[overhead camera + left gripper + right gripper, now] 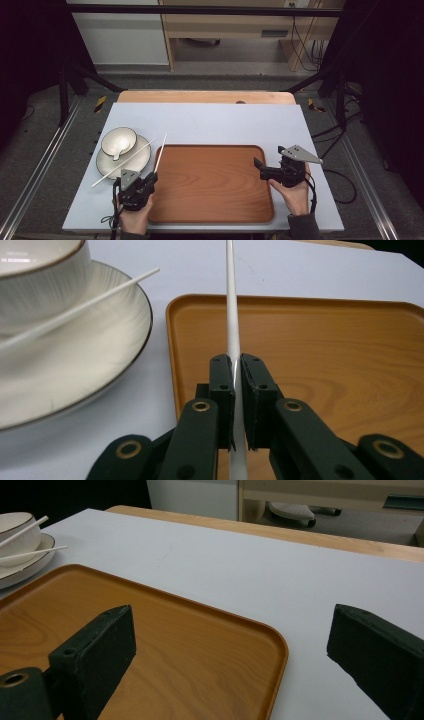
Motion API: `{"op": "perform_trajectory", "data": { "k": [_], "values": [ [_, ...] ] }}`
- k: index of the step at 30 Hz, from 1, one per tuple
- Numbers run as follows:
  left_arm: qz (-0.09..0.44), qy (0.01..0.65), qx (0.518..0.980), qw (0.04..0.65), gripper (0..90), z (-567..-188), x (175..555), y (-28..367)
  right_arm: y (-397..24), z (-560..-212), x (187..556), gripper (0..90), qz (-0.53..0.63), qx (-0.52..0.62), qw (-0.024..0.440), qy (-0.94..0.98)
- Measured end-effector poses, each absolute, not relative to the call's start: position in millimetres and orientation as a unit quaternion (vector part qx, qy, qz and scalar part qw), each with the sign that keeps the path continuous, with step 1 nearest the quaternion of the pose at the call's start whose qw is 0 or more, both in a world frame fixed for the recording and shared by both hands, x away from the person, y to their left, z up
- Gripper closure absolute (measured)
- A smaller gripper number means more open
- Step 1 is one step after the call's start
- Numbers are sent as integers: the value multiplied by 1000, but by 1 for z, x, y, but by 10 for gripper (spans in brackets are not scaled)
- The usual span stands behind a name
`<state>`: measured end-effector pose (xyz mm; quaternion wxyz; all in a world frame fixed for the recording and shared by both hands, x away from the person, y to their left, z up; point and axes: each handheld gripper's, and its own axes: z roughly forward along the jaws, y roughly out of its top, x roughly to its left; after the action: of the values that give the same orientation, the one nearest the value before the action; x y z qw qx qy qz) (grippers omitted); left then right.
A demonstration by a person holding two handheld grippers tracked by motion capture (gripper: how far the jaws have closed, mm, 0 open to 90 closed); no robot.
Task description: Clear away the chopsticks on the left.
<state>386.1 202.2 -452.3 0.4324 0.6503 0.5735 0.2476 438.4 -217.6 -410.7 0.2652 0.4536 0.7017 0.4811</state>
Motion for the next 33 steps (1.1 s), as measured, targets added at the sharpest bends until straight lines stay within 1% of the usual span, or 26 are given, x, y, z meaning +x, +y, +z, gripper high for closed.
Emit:
{"op": "perform_trajectory", "data": {
  "k": [2,8,12,24,33],
  "values": [
    [239,580,646,434,841,-459,384,200,-217,-411,439,57,480,453,265,703],
    [243,596,641,418,841,-476,381,196,-217,-411,439,57,481,453,263,704],
    [249,596,643,412,841,-477,381,193,-215,-413,440,57,476,452,263,707],
    [233,619,646,382,840,-481,395,191,-214,-414,440,58,474,450,261,710],
    [230,620,656,364,837,-482,397,190,-213,-414,440,59,474,449,261,711]
  ]
}}
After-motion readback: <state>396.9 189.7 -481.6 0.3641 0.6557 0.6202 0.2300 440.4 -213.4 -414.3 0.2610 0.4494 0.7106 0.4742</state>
